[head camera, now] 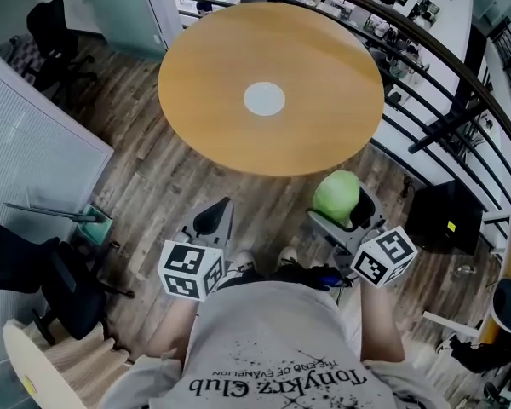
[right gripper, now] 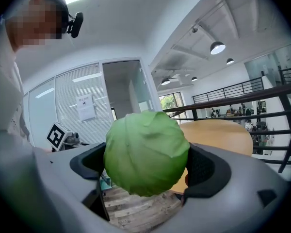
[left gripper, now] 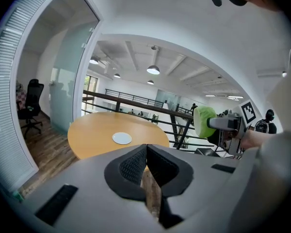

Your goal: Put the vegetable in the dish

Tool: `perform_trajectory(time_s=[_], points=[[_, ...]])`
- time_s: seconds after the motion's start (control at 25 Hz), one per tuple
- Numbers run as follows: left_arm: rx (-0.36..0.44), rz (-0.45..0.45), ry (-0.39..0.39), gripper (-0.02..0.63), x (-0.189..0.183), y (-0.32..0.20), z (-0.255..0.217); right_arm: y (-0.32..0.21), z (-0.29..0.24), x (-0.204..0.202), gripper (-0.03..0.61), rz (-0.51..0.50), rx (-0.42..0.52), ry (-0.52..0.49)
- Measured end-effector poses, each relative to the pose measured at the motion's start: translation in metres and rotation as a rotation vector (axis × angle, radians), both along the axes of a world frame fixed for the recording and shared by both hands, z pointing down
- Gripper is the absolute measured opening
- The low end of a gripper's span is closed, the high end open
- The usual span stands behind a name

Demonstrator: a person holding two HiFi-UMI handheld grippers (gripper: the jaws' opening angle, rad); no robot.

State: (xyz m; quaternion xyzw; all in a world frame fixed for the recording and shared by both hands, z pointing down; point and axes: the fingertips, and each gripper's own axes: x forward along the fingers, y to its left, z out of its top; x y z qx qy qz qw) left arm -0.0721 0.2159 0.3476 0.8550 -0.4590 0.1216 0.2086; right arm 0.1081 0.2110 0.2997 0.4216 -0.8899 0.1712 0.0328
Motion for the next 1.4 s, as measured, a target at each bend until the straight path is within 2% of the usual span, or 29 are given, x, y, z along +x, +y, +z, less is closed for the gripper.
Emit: perform_trajectory(time_s=[0.16, 0.52, 0.92, 1.4], points=[[-0.004, 0.018, 0.003, 0.023, -0.013, -0.003, 0.004, 0.001, -0.004, -0.007, 0.472, 0.032, 0.004, -0.016], [-0.008, 0.047, 0.006, 0.023, -0.008, -0.023, 0.008, -0.018, 0.004, -0.011, 0.472, 0.040, -0.011, -0.020], [-0.011, 0.009, -0.012, 0.023, -0.004, -0.096, 0.012, -0.096, 0.014, -0.003, 0.472, -0.002, -0.014, -0.004], [-0.015, -0.051, -0.031, 0.023, 0.036, -0.196, 0.005, -0.203, 0.019, 0.038, 0.472, -0.054, -0.039, 0.010]])
